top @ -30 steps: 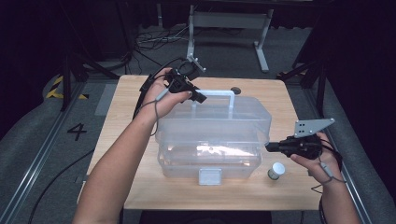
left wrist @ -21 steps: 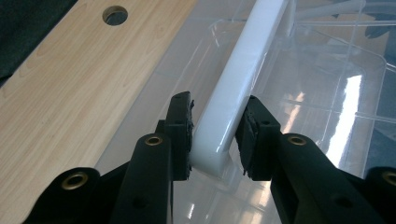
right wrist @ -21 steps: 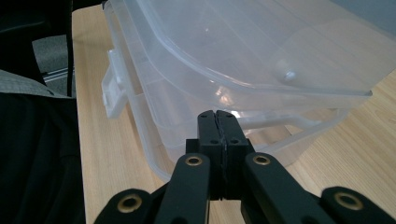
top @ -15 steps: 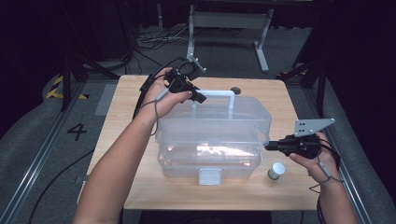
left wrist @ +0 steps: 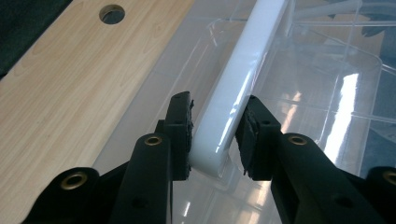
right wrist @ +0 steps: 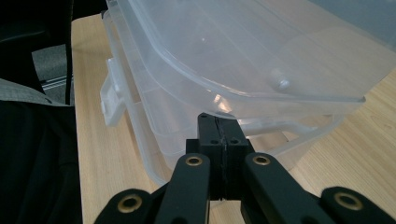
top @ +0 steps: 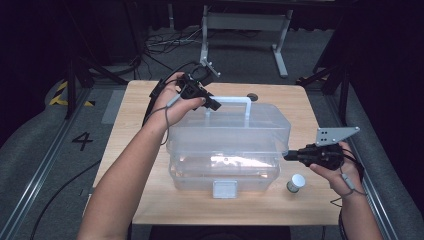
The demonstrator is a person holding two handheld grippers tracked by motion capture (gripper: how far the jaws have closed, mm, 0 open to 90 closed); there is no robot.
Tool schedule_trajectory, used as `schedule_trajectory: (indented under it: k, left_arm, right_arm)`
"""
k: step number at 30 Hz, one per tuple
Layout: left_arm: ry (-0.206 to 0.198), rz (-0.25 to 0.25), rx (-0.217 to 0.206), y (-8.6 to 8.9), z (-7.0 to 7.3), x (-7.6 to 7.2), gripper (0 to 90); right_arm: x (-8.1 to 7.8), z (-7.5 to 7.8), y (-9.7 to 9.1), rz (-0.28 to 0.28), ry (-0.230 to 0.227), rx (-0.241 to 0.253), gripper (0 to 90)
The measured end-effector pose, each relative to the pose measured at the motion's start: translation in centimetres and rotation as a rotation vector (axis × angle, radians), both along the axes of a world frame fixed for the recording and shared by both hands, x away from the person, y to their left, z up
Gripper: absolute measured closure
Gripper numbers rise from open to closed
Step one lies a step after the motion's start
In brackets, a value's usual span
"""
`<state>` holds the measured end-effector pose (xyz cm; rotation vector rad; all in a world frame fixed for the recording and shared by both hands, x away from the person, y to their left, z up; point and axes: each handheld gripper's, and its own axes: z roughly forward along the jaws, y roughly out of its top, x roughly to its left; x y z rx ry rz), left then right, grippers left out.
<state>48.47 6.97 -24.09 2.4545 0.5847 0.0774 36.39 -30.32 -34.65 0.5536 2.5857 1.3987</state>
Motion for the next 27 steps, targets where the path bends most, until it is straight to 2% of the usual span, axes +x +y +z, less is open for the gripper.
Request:
schedule_trajectory:
  k: [2,5,12,17,21,23,25,27]
  left_arm:
    - [-0.003,-0.002,-0.008,0.0,0.1,-0.1,64.5]
    - [-0.024,0.007,-0.051,0.3,0.5,-0.5,55.7]
    - [-0.083,0.017,-0.096,1.9,2.0,-1.8,56.5]
    - [-0.093,0.031,-0.116,3.3,2.7,-2.4,70.0]
    - [-0.126,0.046,-0.117,4.2,3.0,-3.3,84.4]
    - [-0.131,0.051,-0.132,4.8,3.3,-3.8,87.9]
    - [-0.125,0.054,-0.182,5.5,3.7,-4.3,89.6]
    - [-0.123,0.055,-0.209,6.1,3.9,-4.7,89.8]
  right_arm:
    - [0.0,0.0,0.1,0.0,0.008,-0.007,90.0]
    - [0.0,0.0,0.1,-0.002,0.007,-0.006,90.0]
    - [0.0,0.1,0.1,-0.003,0.003,-0.008,90.0]
    - [0.1,0.3,0.1,-0.007,-0.001,0.001,90.0]
    - [0.3,0.5,0.1,-0.011,-0.012,0.007,90.0]
    - [0.3,0.6,0.1,-0.011,-0.016,0.014,90.0]
    - [0.4,0.8,0.2,-0.013,-0.02,0.013,90.0]
    - [0.5,0.9,0.2,-0.016,-0.029,0.016,90.0]
